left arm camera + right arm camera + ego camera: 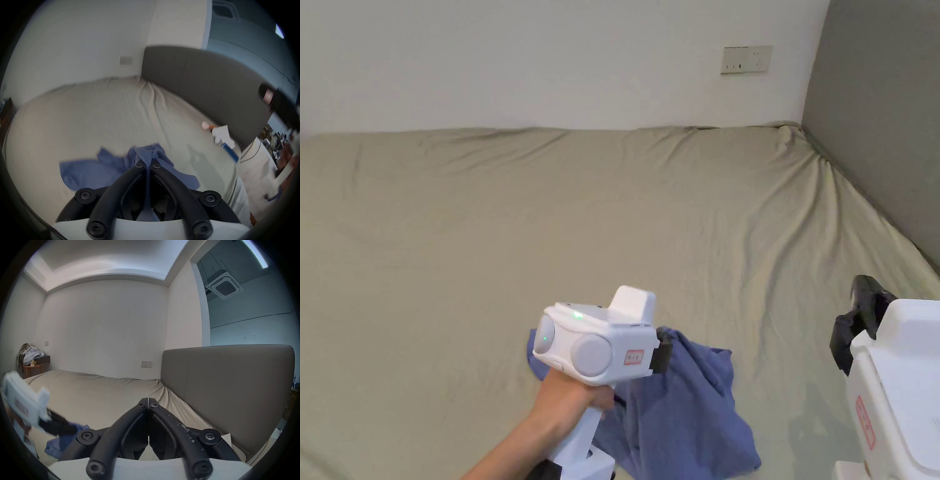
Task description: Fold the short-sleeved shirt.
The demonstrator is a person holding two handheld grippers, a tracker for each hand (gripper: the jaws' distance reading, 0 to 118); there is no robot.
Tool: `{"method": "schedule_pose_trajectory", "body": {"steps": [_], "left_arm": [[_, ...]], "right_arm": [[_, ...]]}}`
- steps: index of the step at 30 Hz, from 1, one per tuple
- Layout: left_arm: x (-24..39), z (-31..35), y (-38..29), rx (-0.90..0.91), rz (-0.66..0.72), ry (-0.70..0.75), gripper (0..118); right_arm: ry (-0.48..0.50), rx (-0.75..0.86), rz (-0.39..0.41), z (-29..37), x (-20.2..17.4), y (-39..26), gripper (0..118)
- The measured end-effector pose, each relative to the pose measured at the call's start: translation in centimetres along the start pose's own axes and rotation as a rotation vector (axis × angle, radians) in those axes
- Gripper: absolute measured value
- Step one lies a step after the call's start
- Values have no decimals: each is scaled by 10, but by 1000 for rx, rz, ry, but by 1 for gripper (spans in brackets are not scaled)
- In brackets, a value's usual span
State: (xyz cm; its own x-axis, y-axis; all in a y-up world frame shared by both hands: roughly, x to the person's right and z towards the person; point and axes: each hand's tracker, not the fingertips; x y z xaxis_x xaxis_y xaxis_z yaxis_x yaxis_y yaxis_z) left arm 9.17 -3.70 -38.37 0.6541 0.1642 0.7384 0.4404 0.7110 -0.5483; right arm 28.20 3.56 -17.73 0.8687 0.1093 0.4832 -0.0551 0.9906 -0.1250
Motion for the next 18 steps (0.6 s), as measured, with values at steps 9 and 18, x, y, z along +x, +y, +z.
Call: {"method": "schedule_pose_trajectory", "body": {"steps": [9,18], "left_arm": [[-13,-72,-57,-182,49,110,3],[-14,4,-21,76,144,97,114]], "right_arm": [[17,-51,10,-2,-6,-14,1],[15,-27,23,5,-10,0,1]]}}
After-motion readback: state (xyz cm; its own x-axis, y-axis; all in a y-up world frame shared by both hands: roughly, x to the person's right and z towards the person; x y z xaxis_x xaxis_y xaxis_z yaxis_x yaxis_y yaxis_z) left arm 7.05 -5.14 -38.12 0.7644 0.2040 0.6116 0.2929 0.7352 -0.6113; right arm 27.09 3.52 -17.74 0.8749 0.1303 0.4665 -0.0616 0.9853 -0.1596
